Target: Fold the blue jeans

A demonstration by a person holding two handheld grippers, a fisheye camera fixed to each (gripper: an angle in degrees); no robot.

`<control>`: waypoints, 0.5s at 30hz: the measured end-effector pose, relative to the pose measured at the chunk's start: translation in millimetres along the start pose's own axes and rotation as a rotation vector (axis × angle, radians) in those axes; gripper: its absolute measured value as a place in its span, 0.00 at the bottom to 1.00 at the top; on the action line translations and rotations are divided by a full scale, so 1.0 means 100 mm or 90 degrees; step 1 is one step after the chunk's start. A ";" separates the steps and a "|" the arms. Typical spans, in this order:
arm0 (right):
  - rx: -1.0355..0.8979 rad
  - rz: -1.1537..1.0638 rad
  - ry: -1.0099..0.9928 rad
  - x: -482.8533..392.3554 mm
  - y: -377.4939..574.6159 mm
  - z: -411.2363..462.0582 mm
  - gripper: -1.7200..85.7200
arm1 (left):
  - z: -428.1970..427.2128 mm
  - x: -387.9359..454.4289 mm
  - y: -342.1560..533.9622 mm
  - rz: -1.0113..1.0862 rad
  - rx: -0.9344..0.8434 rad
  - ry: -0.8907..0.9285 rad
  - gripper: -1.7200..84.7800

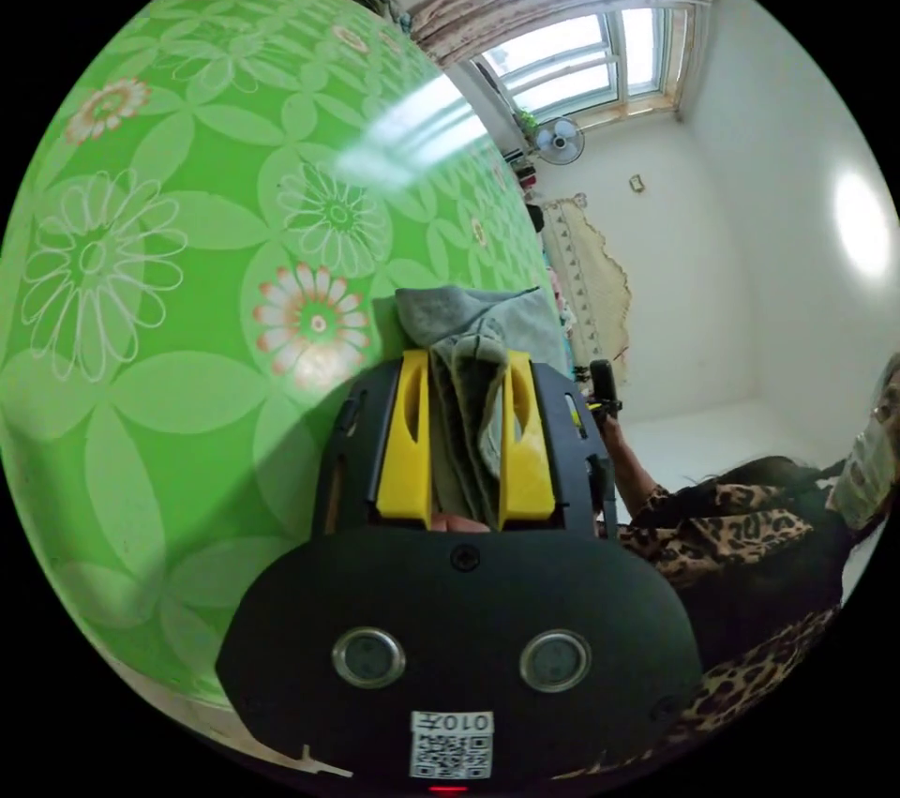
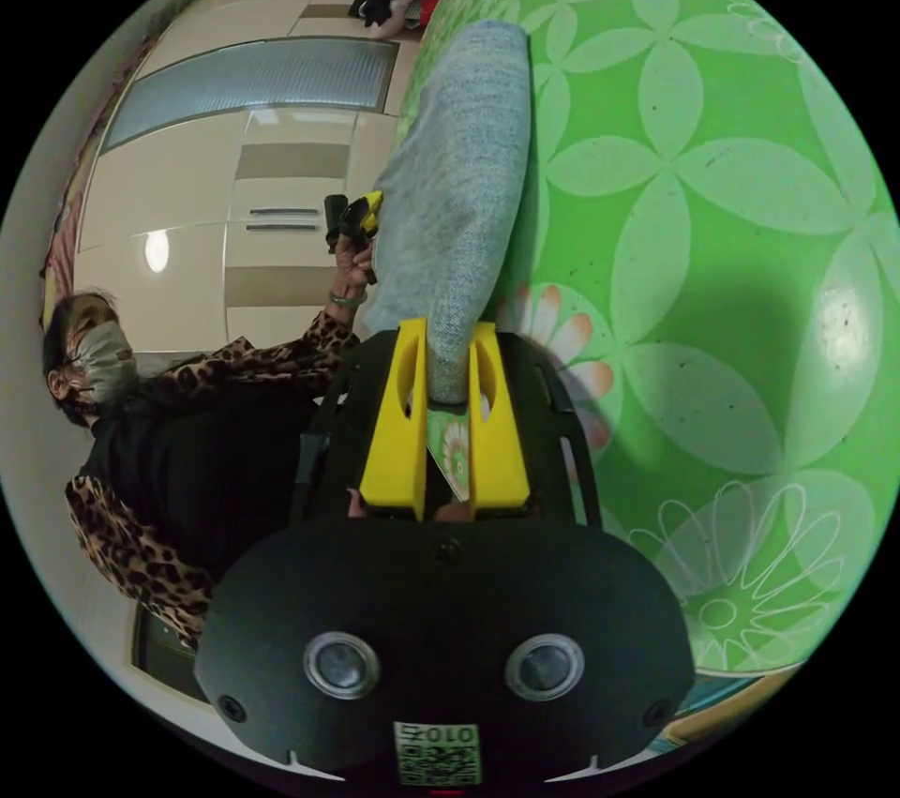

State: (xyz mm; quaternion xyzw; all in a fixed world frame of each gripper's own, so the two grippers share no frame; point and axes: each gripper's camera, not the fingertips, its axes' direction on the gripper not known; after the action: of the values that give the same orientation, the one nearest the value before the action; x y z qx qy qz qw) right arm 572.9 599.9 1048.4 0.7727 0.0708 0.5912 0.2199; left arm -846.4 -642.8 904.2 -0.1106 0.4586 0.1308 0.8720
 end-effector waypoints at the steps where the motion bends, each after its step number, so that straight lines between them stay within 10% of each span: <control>1: 0.007 0.004 -0.005 0.01 0.04 0.00 0.11 | 0.01 -0.01 -0.01 -0.001 0.001 0.018 0.18; 15: 0.019 0.006 0.025 -0.22 0.29 0.09 0.11 | 0.13 0.61 0.09 0.077 -0.015 -0.199 0.16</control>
State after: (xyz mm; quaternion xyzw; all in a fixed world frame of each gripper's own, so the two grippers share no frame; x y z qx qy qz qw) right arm 570.8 563.4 1039.1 0.7646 0.0804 0.6059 0.2045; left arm -806.2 -622.7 859.7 -0.0715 0.3214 0.2038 0.9220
